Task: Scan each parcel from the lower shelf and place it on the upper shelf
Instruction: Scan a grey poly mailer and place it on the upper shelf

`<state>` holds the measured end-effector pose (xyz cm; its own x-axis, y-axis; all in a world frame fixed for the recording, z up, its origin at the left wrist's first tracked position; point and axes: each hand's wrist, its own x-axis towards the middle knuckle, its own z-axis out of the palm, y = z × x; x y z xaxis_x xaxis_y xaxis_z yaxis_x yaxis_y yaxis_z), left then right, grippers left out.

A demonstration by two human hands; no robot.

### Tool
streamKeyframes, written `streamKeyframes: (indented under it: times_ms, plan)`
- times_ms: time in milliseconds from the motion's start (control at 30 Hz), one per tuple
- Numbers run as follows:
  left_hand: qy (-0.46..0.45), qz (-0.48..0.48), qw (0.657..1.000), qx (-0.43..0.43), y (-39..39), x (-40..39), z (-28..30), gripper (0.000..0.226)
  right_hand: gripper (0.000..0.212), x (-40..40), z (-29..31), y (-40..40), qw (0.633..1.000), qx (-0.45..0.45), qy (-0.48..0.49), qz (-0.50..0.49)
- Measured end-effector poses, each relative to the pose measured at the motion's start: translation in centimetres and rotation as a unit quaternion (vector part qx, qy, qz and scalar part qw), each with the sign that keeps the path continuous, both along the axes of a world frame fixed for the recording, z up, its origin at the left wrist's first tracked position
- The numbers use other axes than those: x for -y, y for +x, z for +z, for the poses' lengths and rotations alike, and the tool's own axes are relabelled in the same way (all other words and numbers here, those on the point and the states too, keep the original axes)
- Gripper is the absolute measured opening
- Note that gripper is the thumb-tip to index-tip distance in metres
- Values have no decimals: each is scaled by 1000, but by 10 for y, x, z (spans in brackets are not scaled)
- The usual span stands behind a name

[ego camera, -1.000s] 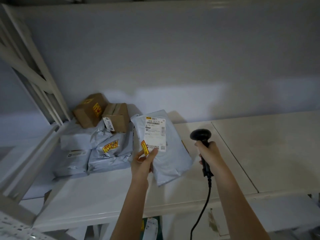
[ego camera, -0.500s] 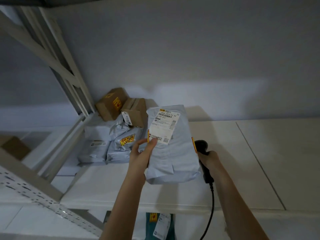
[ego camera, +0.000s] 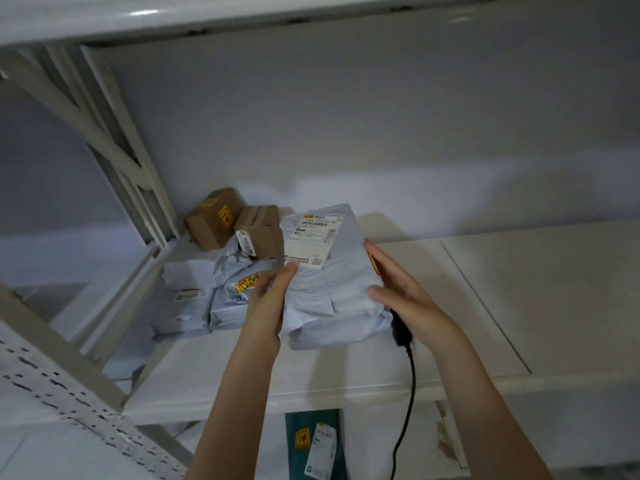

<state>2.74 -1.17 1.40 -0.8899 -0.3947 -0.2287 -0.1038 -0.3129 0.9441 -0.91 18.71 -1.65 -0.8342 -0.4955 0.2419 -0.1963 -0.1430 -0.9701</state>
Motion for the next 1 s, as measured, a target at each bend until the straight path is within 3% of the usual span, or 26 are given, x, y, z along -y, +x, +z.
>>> streamKeyframes:
  times_ms: [67, 133, 233, 300, 367, 633, 767, 1000]
  plan:
    - [-4, -58, 998, -10, 18, 5, 8, 21, 65, 6, 10, 23, 1000, -6, -11, -21]
    - [-56, -138, 987, -56, 43, 13, 12, 47, 62, 14, 19, 48, 998, -10, -23, -59]
    - [-112, -214, 963, -115, 77, 27, 15, 41, 62, 29, 33, 83, 992, -23, -21, -126]
    - [-112, -241, 953, -145, 96, 33, 17, 61, 54, 38, 45, 106, 986, -35, -20, -159]
    - [-136, -239, 946, -169, 114, 32, 23, 71, 46, 44, 57, 131, 983, -54, -21, -176]
    - [-202, -173, 935, -233, 170, 21, 67, 34, 54, 36, 99, 198, 978, -128, 29, -165]
    - [-222, -164, 927, -253, 198, 20, 88, 49, 52, 32, 121, 226, 970, -167, 30, -176]
    - [-244, -124, 917, -290, 249, 13, 133, 43, 45, 29, 163, 263, 964, -218, -10, -152]
